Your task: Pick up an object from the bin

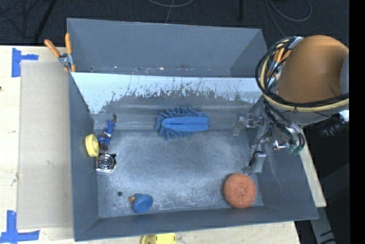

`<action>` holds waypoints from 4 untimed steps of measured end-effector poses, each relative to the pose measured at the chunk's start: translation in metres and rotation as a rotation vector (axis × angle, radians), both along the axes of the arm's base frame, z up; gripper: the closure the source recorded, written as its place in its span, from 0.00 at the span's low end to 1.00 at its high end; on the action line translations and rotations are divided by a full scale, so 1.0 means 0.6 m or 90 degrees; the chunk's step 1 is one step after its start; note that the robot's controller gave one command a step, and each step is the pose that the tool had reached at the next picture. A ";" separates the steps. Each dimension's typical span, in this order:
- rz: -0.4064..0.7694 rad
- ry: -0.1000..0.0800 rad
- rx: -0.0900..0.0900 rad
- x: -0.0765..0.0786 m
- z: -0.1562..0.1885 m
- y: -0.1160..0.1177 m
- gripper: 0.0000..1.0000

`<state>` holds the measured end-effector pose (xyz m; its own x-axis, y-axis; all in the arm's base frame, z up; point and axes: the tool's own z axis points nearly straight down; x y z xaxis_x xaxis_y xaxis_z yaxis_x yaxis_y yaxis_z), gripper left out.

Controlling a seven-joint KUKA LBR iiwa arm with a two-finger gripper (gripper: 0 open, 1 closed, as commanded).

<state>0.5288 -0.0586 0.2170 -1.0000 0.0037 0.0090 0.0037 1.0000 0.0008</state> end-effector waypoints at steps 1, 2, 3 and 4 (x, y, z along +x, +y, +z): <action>0.002 -0.005 0.000 0.002 0.007 0.001 0.00; 0.009 -0.008 -0.001 -0.045 -0.126 -0.062 0.00; 0.164 -0.004 0.001 -0.082 -0.131 -0.073 0.00; 0.074 -0.005 0.000 -0.092 -0.120 -0.072 0.00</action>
Offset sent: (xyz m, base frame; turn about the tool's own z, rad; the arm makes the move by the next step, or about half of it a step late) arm -0.0531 -0.0706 -0.1470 -0.0208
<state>0.4735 -0.1018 0.1451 -0.9938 -0.1115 0.0004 -0.1115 0.9938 0.0010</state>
